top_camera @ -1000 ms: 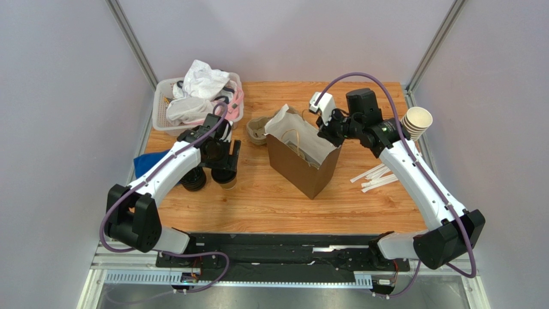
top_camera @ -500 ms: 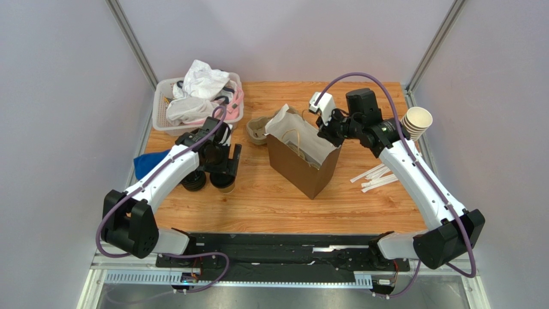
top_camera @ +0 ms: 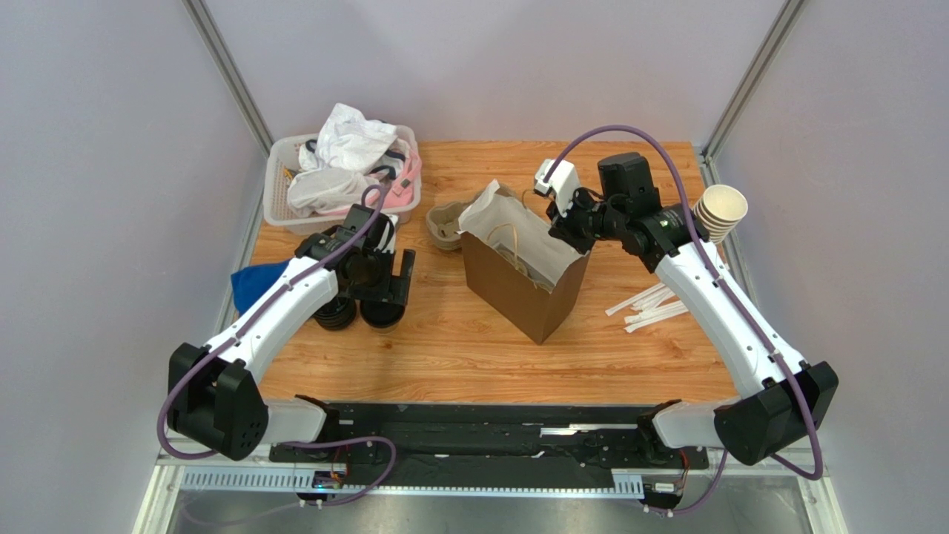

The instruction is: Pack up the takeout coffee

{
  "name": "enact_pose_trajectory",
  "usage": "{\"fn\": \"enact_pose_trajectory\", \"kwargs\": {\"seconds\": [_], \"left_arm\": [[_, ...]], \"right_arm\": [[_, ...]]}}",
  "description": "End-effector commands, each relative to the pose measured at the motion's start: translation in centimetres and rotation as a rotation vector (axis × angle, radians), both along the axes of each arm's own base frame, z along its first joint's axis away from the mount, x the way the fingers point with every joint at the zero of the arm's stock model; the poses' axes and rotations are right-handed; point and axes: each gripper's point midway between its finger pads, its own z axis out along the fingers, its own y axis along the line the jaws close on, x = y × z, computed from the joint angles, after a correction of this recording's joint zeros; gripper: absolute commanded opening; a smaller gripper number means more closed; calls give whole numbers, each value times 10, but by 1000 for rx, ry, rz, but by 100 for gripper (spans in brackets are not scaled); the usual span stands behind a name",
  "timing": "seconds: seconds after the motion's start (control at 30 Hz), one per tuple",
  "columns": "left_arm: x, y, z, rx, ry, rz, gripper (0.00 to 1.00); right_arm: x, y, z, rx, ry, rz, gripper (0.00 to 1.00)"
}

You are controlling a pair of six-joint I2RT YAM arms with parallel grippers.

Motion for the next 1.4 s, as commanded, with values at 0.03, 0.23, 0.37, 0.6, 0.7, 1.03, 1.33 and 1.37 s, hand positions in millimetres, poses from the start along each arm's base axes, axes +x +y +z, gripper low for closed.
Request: {"fn": "enact_pose_trajectory", "kwargs": {"seconds": [0.03, 0.23, 0.37, 0.6, 0.7, 1.03, 1.33, 1.37], "left_arm": [[-3, 0, 9, -22, -26, 31, 96], [-7, 6, 1, 14, -1, 26, 91], [-10, 7, -4, 11, 6, 19, 86], [-10, 6, -9, 13, 20, 16, 79], [-11, 8, -14, 27, 25, 21, 83], [-10, 10, -25, 58, 65, 18, 80], [-10, 15, -33, 93, 94, 18, 84], [-9, 14, -34, 94, 94, 18, 84]], "right_arm": [[2, 4, 19, 32, -37, -2, 0], [0, 3, 19, 30, -38, 0, 0], [2, 2, 19, 28, -41, -3, 0], [1, 1, 20, 27, -44, -8, 0], [0, 1, 20, 25, -46, -8, 0], [0, 1, 22, 25, -55, -3, 0], [0, 2, 20, 25, -51, -2, 0], [0, 1, 21, 27, -52, -2, 0]]}}
